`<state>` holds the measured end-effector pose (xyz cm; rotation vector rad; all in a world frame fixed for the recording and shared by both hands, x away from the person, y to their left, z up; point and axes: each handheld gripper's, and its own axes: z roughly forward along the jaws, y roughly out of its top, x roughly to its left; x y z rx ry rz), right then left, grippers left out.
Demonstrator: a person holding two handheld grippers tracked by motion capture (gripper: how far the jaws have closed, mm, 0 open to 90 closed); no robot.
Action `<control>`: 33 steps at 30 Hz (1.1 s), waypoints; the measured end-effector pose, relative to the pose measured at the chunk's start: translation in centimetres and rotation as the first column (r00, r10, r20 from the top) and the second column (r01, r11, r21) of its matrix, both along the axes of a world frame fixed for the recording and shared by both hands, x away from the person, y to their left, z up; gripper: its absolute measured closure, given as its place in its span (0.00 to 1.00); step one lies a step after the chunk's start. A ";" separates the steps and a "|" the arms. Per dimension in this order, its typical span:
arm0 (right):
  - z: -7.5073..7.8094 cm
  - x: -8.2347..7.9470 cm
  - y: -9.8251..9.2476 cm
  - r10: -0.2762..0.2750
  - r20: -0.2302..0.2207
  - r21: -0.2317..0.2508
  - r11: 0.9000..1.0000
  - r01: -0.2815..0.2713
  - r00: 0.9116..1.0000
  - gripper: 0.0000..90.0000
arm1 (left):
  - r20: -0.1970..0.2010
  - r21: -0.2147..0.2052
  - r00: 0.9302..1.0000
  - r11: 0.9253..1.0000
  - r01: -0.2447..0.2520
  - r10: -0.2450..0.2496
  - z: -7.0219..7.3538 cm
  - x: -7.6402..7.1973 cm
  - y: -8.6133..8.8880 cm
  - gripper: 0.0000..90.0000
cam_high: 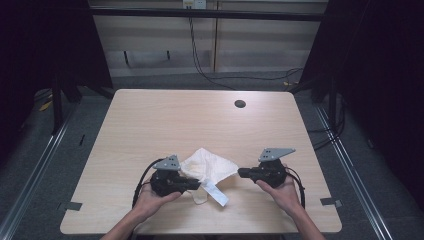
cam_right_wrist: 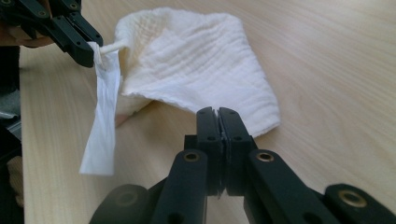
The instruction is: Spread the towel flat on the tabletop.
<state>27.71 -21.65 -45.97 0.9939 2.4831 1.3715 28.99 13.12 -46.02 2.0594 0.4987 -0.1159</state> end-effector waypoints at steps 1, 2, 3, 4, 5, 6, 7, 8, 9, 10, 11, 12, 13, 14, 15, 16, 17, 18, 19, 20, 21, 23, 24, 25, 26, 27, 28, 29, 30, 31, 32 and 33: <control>0.8 0.0 -0.6 -0.011 0.009 0.024 1.000 0.011 1.000 0.98 | 0.008 -0.026 1.000 0.999 -0.022 0.022 0.8 0.2 1.0 0.95; 0.8 0.0 -0.6 -0.011 0.009 0.024 1.000 0.011 1.000 0.98 | 0.008 -0.026 1.000 0.999 -0.022 0.022 0.8 0.2 1.0 0.95; 1.4 0.0 -1.1 -0.019 0.014 0.036 0.999 0.018 1.000 0.98 | 0.021 -0.028 0.999 0.999 -0.036 0.036 1.5 0.7 1.8 0.95; 1.4 0.0 -1.1 -0.019 0.014 0.036 0.999 0.018 1.000 0.98 | 0.021 -0.028 0.999 0.999 -0.036 0.036 1.5 0.7 1.8 0.95; 2.1 0.3 -1.4 -0.028 0.021 0.052 0.998 0.026 0.999 0.98 | 0.021 -0.026 0.999 0.999 -0.037 0.037 2.1 1.2 2.4 0.95; 2.1 0.3 -1.4 -0.028 0.021 0.052 0.998 0.026 0.999 0.98 | 0.021 -0.026 0.999 0.999 -0.037 0.037 2.1 1.2 2.4 0.95; 2.7 0.6 -1.6 -0.030 0.031 0.056 0.998 0.028 0.999 0.98 | 0.043 -0.007 0.998 0.999 -0.051 0.051 2.7 1.6 3.0 0.95; 3.2 0.8 -1.6 -0.034 0.034 0.063 0.998 0.032 0.999 0.98 | 0.043 -0.007 0.998 0.999 -0.051 0.051 2.7 1.6 3.0 0.95; 3.6 0.9 -1.7 -0.034 0.042 0.064 0.997 0.031 0.999 0.98 | 0.051 -0.033 0.996 0.997 -0.073 0.074 3.5 2.0 3.8 0.95; 4.2 1.0 -1.8 -0.036 0.050 0.063 0.997 0.033 0.998 0.98 | 0.051 -0.033 0.996 0.997 -0.073 0.074 3.5 2.0 3.8 0.95; 4.7 1.1 -1.9 -0.037 0.059 0.067 0.997 0.033 0.998 0.98 | 0.057 -0.056 0.994 0.994 -0.092 0.095 4.3 2.3 4.7 0.95; 4.7 1.1 -1.9 -0.037 0.059 0.067 0.997 0.033 0.998 0.98 | 0.057 -0.056 0.994 0.994 -0.092 0.095 4.3 2.3 4.7 0.95; 5.2 1.2 -2.1 -0.036 0.065 0.067 0.997 0.032 0.997 0.98 | 0.064 -0.067 0.992 0.992 -0.103 0.107 4.8 2.5 5.1 0.95; 6.4 1.4 -2.3 -0.039 0.080 0.064 0.997 0.034 0.996 0.98 | 0.067 -0.075 0.991 0.991 -0.109 0.114 5.1 2.6 5.4 0.95; 6.8 1.4 -2.3 -0.040 0.085 0.065 0.997 0.034 0.996 0.98 | 0.075 -0.088 0.990 0.990 -0.114 0.121 5.7 2.7 5.9 0.95; 7.3 1.5 -2.4 -0.041 0.092 0.063 0.997 0.035 0.995 0.98 | 0.075 -0.088 0.990 0.990 -0.114 0.121 5.7 2.7 5.9 0.95; 7.8 1.6 -2.4 -0.044 0.097 0.069 0.997 0.037 0.994 0.98 | 0.083 -0.113 0.989 0.987 -0.114 0.124 6.4 2.8 6.3 0.95; 8.2 1.7 -2.5 -0.042 0.099 0.080 0.996 0.035 0.994 0.98 | 0.077 -0.123 0.989 0.986 -0.116 0.127 6.6 2.9 6.4 0.95; 8.6 1.8 -2.6 -0.043 0.101 0.091 0.995 0.034 0.994 0.98 | 0.079 -0.129 0.989 0.985 -0.117 0.128 6.9 3.0 6.5 0.95; 8.9 1.9 -2.6 -0.043 0.102 0.103 0.994 0.033 0.994 0.98 | 0.079 -0.129 0.989 0.985 -0.117 0.128 6.9 3.0 6.5 0.95; 9.2 2.1 -2.6 -0.039 0.103 0.113 0.993 0.027 0.994 0.98 | 0.073 -0.147 0.989 0.982 -0.120 0.132 7.4 3.3 6.7 0.95; 9.5 2.1 -2.6 -0.040 0.110 0.117 0.993 0.027 0.993 0.98 | 0.069 -0.165 0.988 0.978 -0.129 0.141 7.8 3.5 6.8 0.95; 9.8 2.2 -2.6 -0.040 0.116 0.136 0.990 0.024 0.992 0.98 | 0.075 -0.173 0.987 0.976 -0.131 0.145 8.1 3.6 6.9 0.95; 10.6 2.2 -2.7 -0.055 0.137 0.146 0.989 0.035 0.989 0.99 | 0.088 -0.177 0.984 0.974 -0.140 0.157 8.8 3.8 7.1 0.95; 10.6 2.2 -2.7 -0.055 0.137 0.146 0.989 0.035 0.989 0.99 | 0.088 -0.177 0.984 0.974 -0.140 0.157 8.8 3.8 7.1 0.96; 11.3 2.3 -2.8 -0.056 0.145 0.151 0.988 0.034 0.988 0.99 | 0.109 -0.173 0.980 0.974 -0.144 0.164 9.6 3.9 7.3 0.96; 11.5 2.4 -2.8 -0.056 0.147 0.154 0.987 0.033 0.988 0.99 | 0.112 -0.178 0.979 0.973 -0.146 0.167 10.0 3.8 7.4 0.96; 11.9 2.4 -2.9 -0.055 0.151 0.158 0.987 0.031 0.987 0.99 | 0.114 -0.182 0.980 0.973 -0.143 0.166 10.5 3.8 7.5 0.96; 12.3 2.4 -2.9 -0.058 0.159 0.159 0.987 0.033 0.986 0.99 | 0.114 -0.182 0.980 0.973 -0.143 0.166 10.5 3.8 7.5 0.96; 12.7 2.3 -2.9 -0.058 0.165 0.164 0.986 0.030 0.985 0.99 | 0.119 -0.188 0.979 0.972 -0.139 0.163 10.9 3.8 7.6 0.96; 13.1 2.2 -2.9 -0.056 0.170 0.171 0.985 0.027 0.984 0.99 | 0.129 -0.183 0.978 0.973 -0.140 0.166 11.3 3.8 7.6 0.96; 13.5 2.2 -3.0 -0.055 0.173 0.176 0.984 0.024 0.983 0.99 | 0.151 -0.177 0.973 0.973 -0.147 0.174 12.0 3.7 7.8 0.96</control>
